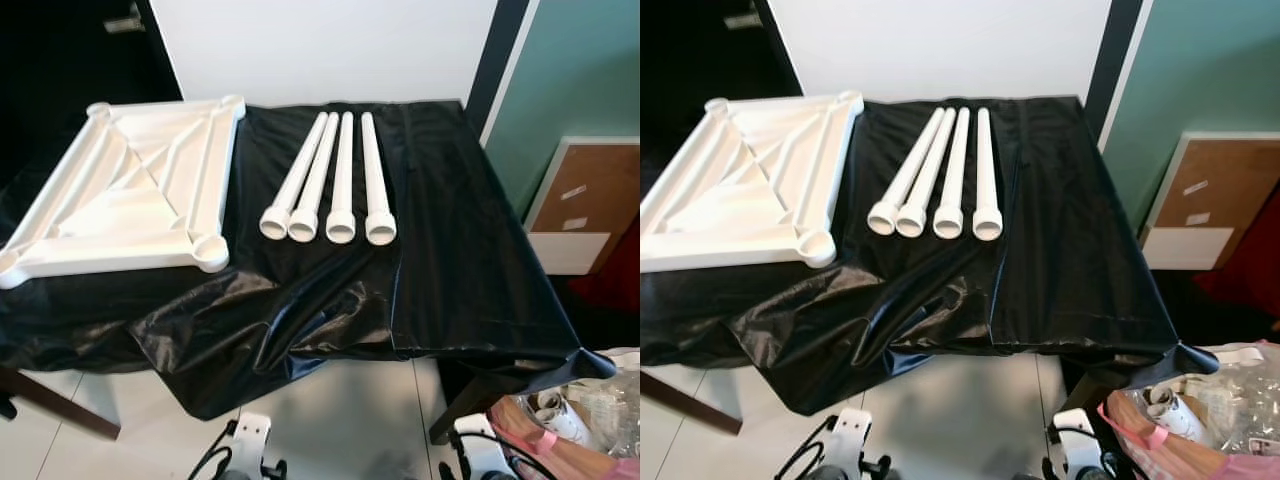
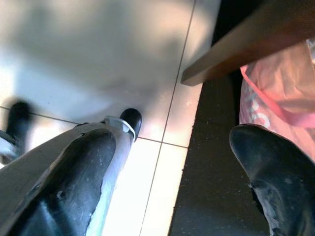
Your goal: Building children table
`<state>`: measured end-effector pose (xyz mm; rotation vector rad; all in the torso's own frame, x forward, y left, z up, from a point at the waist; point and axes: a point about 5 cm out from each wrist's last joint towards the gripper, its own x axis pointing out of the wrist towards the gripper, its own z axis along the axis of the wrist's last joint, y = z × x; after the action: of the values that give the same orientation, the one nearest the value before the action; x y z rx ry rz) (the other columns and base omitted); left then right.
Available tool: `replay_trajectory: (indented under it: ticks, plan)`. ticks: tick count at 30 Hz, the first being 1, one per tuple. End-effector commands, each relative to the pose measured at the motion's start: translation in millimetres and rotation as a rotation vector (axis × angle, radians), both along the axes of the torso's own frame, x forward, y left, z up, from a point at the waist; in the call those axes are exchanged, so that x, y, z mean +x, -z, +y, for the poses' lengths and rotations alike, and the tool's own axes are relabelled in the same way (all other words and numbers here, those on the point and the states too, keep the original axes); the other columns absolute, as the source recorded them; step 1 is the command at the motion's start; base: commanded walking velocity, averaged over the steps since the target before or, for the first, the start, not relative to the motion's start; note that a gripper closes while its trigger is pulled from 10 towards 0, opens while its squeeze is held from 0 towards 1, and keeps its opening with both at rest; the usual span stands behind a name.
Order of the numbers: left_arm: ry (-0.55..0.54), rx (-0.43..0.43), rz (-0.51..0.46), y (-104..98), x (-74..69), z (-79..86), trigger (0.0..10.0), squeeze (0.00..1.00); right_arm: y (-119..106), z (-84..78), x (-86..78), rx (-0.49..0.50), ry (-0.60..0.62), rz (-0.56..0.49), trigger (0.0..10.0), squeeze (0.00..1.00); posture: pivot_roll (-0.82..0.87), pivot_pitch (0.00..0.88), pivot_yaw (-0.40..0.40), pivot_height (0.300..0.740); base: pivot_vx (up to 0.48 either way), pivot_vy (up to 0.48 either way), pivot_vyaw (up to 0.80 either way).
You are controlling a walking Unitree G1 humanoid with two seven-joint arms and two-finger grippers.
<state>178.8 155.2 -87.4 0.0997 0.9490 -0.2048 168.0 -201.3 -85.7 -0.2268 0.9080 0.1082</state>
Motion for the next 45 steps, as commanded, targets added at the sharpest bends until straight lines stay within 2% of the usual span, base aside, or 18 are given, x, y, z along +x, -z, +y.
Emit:
replay_trajectory:
  ticks: [1,17,45]
  plan:
    - [-0.007,0.018,0.029,3.2,-7.0,6.4,10.0,0.0,3.0,6.5,-3.9,0.016,-0.013,0.022,10.0,0.0,-0.03,0.014,0.006,0.74,0.0,0.319,0.0]
    - [0.0,0.027,0.03,2.9,-6.5,8.5,10.0,0.0,3.3,8.9,-4.0,0.019,-0.02,0.022,10.0,0.0,-0.02,0.0,0.011,0.74,0.0,0.315,0.0]
    - [0.027,0.043,0.022,1.5,-3.1,7.7,10.0,0.0,3.5,10.7,-3.1,0.023,-0.009,0.024,10.0,0.0,-0.03,0.0,0.01,0.74,0.0,0.0,0.0]
